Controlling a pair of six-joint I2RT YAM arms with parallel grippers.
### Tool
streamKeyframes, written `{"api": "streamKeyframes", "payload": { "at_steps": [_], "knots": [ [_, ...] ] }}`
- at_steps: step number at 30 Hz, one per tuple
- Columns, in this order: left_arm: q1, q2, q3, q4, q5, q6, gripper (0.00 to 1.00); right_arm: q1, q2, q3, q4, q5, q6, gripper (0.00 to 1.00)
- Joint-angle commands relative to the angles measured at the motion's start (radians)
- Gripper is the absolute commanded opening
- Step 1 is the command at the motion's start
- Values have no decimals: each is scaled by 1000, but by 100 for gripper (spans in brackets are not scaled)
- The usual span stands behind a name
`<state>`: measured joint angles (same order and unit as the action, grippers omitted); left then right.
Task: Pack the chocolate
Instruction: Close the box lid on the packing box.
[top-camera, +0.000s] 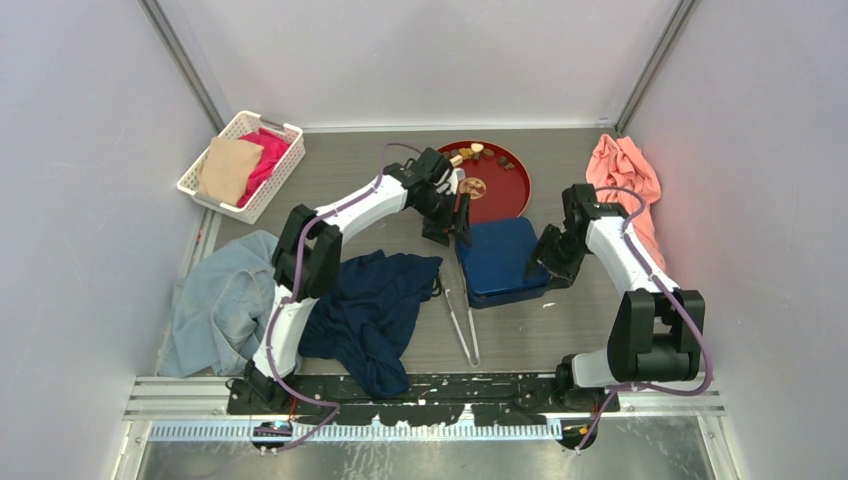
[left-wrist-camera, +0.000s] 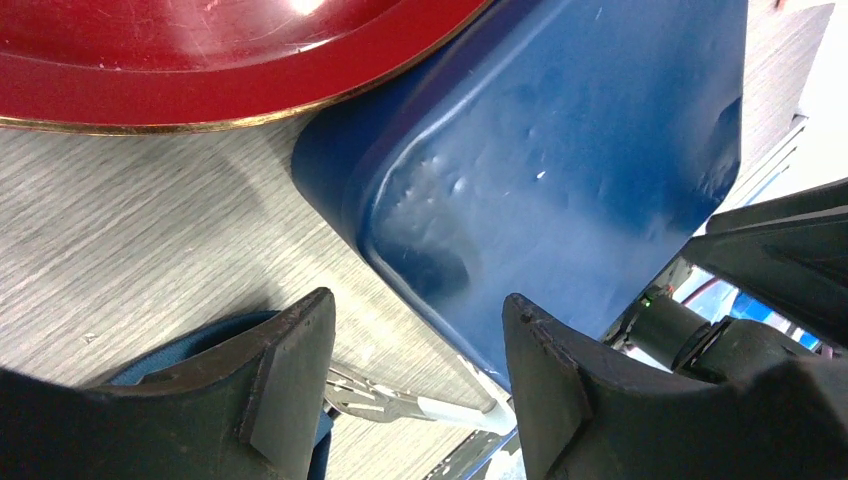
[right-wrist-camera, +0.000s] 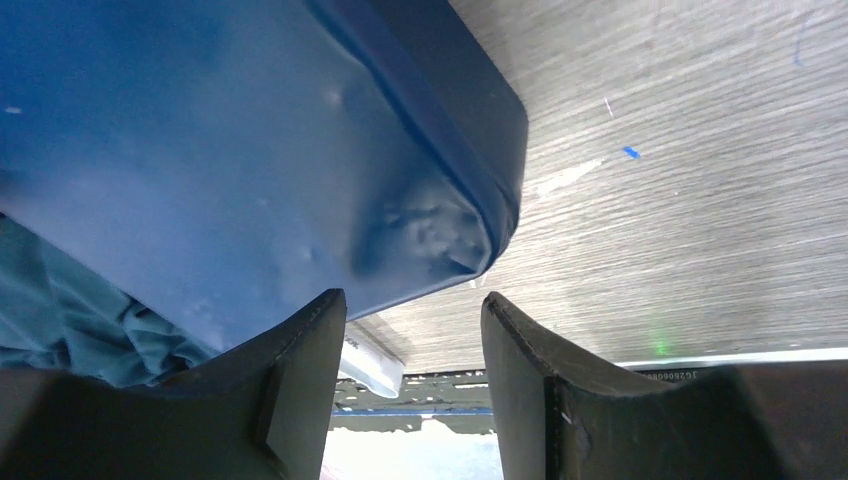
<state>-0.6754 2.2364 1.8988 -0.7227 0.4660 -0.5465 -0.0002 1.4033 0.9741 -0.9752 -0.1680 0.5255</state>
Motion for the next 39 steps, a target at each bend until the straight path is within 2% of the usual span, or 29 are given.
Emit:
{"api": "streamKeyframes", "payload": {
  "at_steps": [1, 6, 11, 22, 30, 39],
  "knots": [
    [4, -3, 49, -21, 42, 20, 63, -1, -41, 131, -2, 9, 7, 59],
    [2, 0, 37, -17, 60, 22, 62, 0, 18, 177, 88, -39, 66, 60],
    [2, 7, 55, -28, 65, 30, 62, 32, 77, 125, 128, -41, 75, 60],
    [3, 16, 110, -44, 72, 34, 63, 32, 53, 12, 6, 16, 14, 61],
    [3, 16, 167, -58, 80, 31, 62, 32, 45, 10, -34, 67, -14, 62],
    [2, 5, 214, -56, 162, 54, 61, 32, 94, 20, -86, 119, -4, 62]
  ]
}}
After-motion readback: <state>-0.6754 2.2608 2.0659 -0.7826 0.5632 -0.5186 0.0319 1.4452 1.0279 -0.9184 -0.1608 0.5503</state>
